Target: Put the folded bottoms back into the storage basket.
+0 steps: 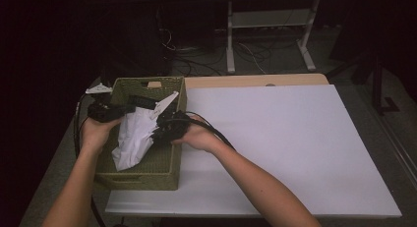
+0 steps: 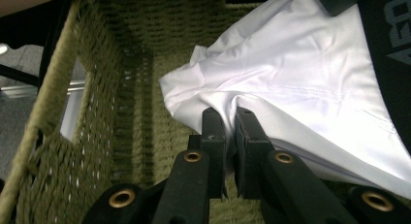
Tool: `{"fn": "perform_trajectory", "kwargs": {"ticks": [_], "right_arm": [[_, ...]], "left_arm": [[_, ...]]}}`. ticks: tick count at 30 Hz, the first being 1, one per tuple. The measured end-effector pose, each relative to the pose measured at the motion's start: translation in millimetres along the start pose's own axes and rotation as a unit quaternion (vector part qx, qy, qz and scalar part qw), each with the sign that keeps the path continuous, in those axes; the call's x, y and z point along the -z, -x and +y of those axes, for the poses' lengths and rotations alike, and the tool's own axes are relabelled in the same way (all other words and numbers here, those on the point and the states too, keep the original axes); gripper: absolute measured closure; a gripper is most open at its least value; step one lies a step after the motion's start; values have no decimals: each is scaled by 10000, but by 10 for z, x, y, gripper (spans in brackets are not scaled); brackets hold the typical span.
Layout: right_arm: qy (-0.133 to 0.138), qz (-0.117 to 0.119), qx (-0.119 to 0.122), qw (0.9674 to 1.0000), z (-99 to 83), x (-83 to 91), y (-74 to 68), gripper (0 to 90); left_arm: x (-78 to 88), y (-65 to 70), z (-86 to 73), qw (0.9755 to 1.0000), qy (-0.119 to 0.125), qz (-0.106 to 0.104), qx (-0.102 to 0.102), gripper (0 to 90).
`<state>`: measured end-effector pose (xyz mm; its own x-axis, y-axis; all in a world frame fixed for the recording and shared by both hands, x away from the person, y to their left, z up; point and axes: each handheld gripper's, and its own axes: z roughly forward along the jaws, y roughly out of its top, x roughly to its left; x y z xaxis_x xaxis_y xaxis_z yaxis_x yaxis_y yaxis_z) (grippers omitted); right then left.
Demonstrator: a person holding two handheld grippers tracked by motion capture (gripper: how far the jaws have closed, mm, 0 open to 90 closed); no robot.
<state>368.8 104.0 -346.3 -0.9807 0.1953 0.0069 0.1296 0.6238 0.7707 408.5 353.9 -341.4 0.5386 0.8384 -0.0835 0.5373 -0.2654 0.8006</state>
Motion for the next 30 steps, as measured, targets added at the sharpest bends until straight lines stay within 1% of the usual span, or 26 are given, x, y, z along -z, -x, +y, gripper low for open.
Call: {"fn": "perform_trajectory", "kwargs": {"ticks": [3, 5, 7, 8, 9, 10, 12, 14, 16, 20, 23, 25, 26, 27, 28, 30], "right_arm": [[-57, 8, 13, 10000, -51, 23, -6, 821], [-77, 23, 19, 10000, -90, 46, -8, 801], [-39, 89, -32, 9999, -125, 83, -5, 758], [-4, 133, -52, 9999, -139, 105, 0, 735], [61, 143, -91, 9998, -155, 144, 9, 698], [61, 143, -91, 9998, -155, 144, 9, 698], [140, 137, -146, 9997, -162, 189, 22, 656], [214, 128, -188, 9995, -164, 232, 38, 619], [299, 123, -252, 9992, -162, 275, 55, 585], [418, 27, -327, 9986, -162, 336, 76, 490], [498, -4, -402, 9979, -177, 383, 99, 450], [507, -56, -432, 9978, -190, 408, 121, 416], [513, -90, -469, 9975, -199, 423, 130, 403], [543, -114, -479, 9973, -209, 435, 144, 390], [546, -132, -516, 9971, -220, 450, 153, 383], [586, -166, -559, 9966, -246, 479, 176, 371]], "left_arm": [[-66, 16, -5, 10000, -82, -12, -22, 806], [-105, 14, -12, 9999, -116, -61, -8, 806], [-144, 10, -19, 9998, -171, -94, -10, 805], [-170, 9, -23, 9997, -208, -144, -6, 805], [-191, 9, -22, 9995, -260, -160, -23, 804], [-220, 13, -18, 9993, -331, -152, -53, 804], [-265, 20, 5, 9990, -420, -117, -98, 803], [-286, 22, 32, 9990, -433, -89, -97, 802], [-323, 12, 67, 9986, -512, -24, -96, 801], [-389, -30, 111, 9982, -590, 100, -65, 800], [-448, -74, 126, 9979, -627, 173, 0, 795], [-494, -102, 124, 9975, -662, 250, 81, 783], [-508, -113, 124, 9973, -654, 316, 96, 758], [-516, -119, 127, 9970, -649, 408, 133, 701], [-514, -127, 133, 9969, -612, 450, 187, 632], [-493, -132, 145, 9969, -550, 486, 269, 528]]}}
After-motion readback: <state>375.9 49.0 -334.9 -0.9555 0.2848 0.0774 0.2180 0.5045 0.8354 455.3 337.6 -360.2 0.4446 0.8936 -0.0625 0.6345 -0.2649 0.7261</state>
